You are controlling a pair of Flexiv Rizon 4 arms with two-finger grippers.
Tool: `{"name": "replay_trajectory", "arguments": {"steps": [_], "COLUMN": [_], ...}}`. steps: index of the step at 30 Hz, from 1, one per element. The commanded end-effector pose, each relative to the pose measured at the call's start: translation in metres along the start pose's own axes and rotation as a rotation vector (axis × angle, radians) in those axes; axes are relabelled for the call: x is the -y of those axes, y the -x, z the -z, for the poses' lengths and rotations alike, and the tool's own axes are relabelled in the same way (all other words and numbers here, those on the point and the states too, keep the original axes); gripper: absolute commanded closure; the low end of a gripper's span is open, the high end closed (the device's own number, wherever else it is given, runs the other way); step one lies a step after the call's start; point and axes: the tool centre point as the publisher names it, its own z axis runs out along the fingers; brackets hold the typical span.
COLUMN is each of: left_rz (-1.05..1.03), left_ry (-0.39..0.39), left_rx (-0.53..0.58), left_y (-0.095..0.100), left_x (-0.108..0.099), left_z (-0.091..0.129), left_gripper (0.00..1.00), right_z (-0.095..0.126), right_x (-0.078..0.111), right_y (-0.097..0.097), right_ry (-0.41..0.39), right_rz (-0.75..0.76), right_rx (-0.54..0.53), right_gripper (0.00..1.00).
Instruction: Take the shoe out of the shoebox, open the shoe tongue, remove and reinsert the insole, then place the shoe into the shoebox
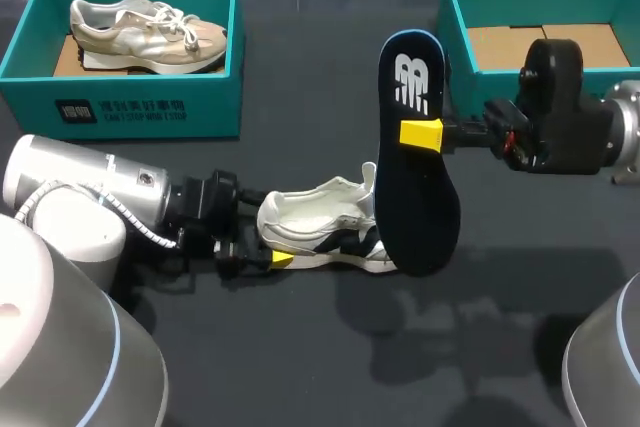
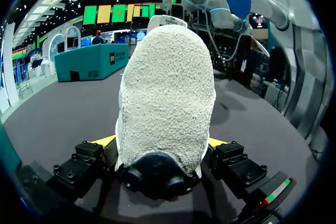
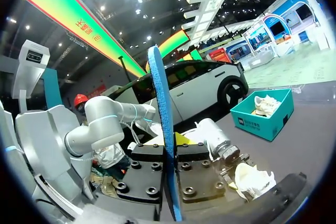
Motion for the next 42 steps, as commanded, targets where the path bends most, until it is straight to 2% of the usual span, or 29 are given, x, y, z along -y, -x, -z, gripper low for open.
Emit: {"name": "replay_trajectory", "arguments": {"steps": [1,4,8,25,26,28,29,30,32,33,34,42], "left_rz": [0.004,-0.021,-0.073,-0.1,-0.106,-0.146,-0.161,-0.182,-0.253,-0.274,-0.279,-0.279], "left_ry": [0.113,0.202,0.387,0.394,0.429,0.439,0.498,0.502,0.631,0.657,0.737,0.737], "left_rx": [-0.032,-0.017,0.076,0.066,0.061,0.053,0.067,0.056,0.056,0.074,0.107,0.107], "left_y": [0.005,0.011,0.016,0.019,0.02,0.02,0.019,0.018,0.015,0.012,0.011,0.011], "left_x": [0.012,0.013,0.015,0.018,0.02,0.023,0.027,0.029,0.039,0.042,0.046,0.046], "left_z": [0.015,0.023,0.034,0.036,0.038,0.042,0.043,0.044,0.048,0.049,0.051,0.051], "left_gripper": [0.0,0.0,0.0,0.0,0.0,0.0,0.0,0.0,0.0,0.0,0.0,0.0], "right_z": [-0.002,-0.002,-0.002,-0.002,-0.002,-0.002,-0.002,-0.002,-0.002,-0.002,-0.002,-0.002], "right_x": [0.001,0.001,0.001,0.001,0.001,0.001,0.001,0.001,0.001,0.001,0.001,0.001], "right_y": [0.0,0.0,0.0,0.0,0.0,0.0,0.0,0.0,0.0,0.0,0.0,0.0], "right_ry": [0.001,0.001,0.001,0.001,0.001,0.001,0.001,0.001,0.001,0.001,0.001,0.001], "right_rz": [0.0,0.0,0.0,0.0,0.0,0.0,0.0,0.0,0.0,0.0,0.0,0.0], "right_rx": [0.002,0.002,0.002,0.002,0.002,0.002,0.002,0.002,0.002,0.002,0.002,0.002], "right_gripper": [1.0,1.0,1.0,1.0,1.0,1.0,1.0,1.0,1.0,1.0,1.0,1.0]}}
